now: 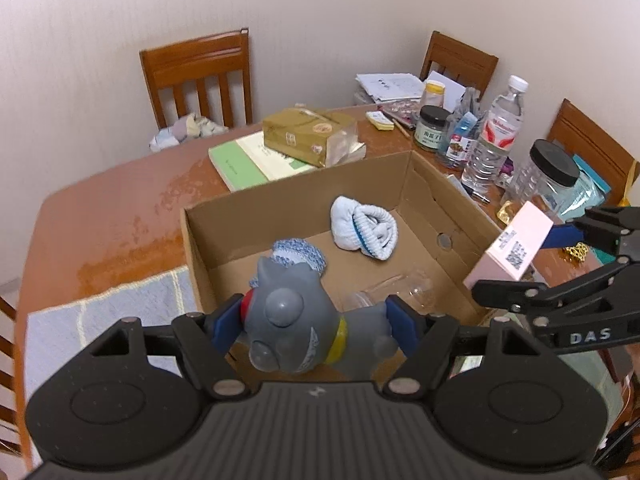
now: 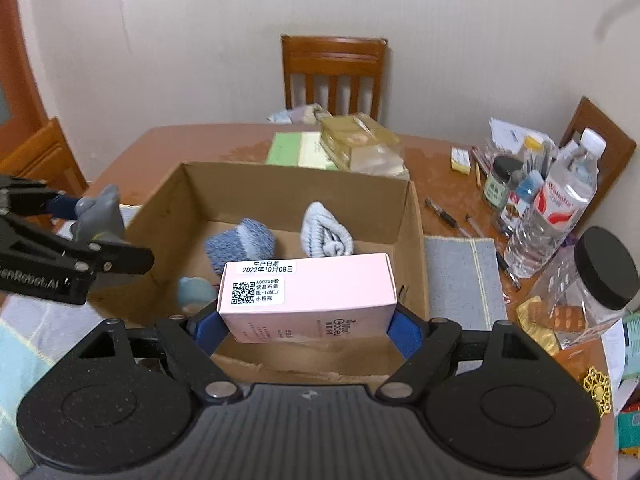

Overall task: Organize objects
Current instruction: 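Carry the grey toy and pink box over the cardboard box and open both tools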

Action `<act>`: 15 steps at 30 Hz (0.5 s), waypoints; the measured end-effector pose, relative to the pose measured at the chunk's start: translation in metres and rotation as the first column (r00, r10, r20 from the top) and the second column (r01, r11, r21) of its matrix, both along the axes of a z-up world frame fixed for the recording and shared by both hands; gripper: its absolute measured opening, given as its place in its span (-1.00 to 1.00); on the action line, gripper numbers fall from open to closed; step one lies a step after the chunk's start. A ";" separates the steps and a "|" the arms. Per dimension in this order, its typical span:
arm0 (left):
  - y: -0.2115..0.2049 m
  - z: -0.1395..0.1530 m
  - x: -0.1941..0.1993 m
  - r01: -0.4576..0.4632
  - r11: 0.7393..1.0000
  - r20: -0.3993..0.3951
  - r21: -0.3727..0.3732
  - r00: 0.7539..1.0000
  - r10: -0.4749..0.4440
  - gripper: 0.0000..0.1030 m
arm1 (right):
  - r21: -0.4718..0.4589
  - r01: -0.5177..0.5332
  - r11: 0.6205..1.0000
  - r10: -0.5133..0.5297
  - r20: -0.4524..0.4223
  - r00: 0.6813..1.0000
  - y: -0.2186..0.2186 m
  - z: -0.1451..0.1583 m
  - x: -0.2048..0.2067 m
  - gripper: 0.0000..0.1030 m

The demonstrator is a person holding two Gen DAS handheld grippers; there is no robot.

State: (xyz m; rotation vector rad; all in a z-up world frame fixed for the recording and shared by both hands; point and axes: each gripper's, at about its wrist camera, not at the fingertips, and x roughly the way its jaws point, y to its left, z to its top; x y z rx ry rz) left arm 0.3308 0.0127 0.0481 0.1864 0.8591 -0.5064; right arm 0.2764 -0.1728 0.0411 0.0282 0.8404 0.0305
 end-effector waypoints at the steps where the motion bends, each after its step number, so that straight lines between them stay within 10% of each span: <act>1: -0.001 -0.003 0.002 -0.005 1.000 -0.009 -0.001 1.000 0.005 0.45 | -0.005 0.006 1.000 -0.006 -0.009 1.000 0.000 -0.003 0.004 0.66; 15: 0.000 -0.005 0.005 -0.044 0.998 -0.006 0.040 0.999 0.045 0.88 | -0.028 -0.011 1.000 0.010 -0.021 1.000 0.003 -0.010 0.013 1.00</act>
